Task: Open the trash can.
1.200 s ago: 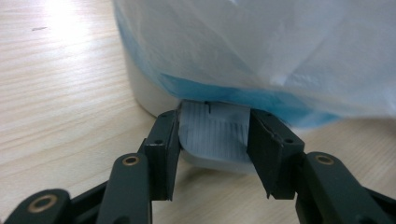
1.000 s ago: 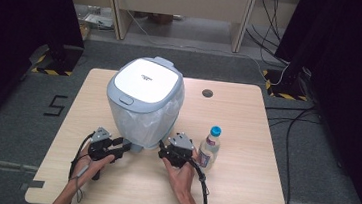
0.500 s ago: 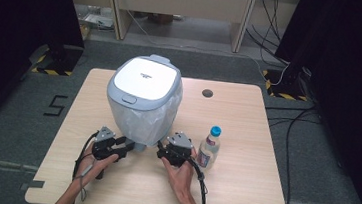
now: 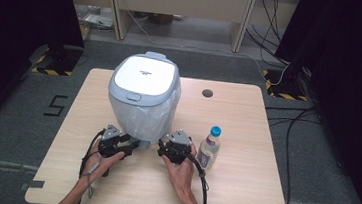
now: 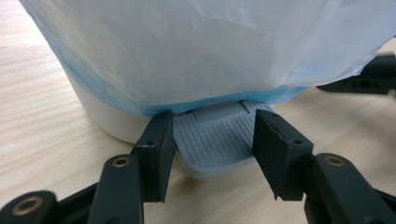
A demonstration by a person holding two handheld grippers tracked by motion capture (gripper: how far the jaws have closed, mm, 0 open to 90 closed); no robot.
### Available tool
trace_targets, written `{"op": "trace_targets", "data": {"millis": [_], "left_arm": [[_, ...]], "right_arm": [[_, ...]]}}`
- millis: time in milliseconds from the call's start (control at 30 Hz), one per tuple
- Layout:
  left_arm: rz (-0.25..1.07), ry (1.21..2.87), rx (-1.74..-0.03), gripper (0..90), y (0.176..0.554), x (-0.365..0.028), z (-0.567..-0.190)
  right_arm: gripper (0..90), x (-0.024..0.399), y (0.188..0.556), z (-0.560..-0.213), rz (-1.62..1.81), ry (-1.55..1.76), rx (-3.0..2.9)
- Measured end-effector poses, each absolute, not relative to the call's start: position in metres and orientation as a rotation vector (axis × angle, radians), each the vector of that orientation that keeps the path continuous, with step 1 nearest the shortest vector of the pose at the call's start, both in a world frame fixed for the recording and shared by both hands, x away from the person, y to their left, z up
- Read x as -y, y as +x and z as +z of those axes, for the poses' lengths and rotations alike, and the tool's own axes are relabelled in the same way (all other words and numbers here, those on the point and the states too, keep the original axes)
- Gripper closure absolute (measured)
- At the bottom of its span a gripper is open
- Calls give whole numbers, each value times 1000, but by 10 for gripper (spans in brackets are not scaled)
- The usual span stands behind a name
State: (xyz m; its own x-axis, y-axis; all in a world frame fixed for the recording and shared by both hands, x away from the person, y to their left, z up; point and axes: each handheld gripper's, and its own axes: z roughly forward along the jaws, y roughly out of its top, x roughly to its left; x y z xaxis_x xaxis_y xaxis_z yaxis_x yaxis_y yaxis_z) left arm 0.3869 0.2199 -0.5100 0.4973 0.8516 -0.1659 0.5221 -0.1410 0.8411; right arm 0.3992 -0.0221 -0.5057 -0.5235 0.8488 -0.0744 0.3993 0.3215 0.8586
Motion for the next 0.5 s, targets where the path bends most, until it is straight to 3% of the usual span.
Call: {"op": "trace_targets", "data": {"millis": [400, 500], "left_arm": [[443, 1805, -1154, 476, 396, -213, -510], [448, 1811, -1160, 423, 394, -215, -509]], "right_arm": [[279, 41, 367, -506, 1065, 1031, -2203], [280, 53, 354, -505, 1050, 1015, -2242]]}}
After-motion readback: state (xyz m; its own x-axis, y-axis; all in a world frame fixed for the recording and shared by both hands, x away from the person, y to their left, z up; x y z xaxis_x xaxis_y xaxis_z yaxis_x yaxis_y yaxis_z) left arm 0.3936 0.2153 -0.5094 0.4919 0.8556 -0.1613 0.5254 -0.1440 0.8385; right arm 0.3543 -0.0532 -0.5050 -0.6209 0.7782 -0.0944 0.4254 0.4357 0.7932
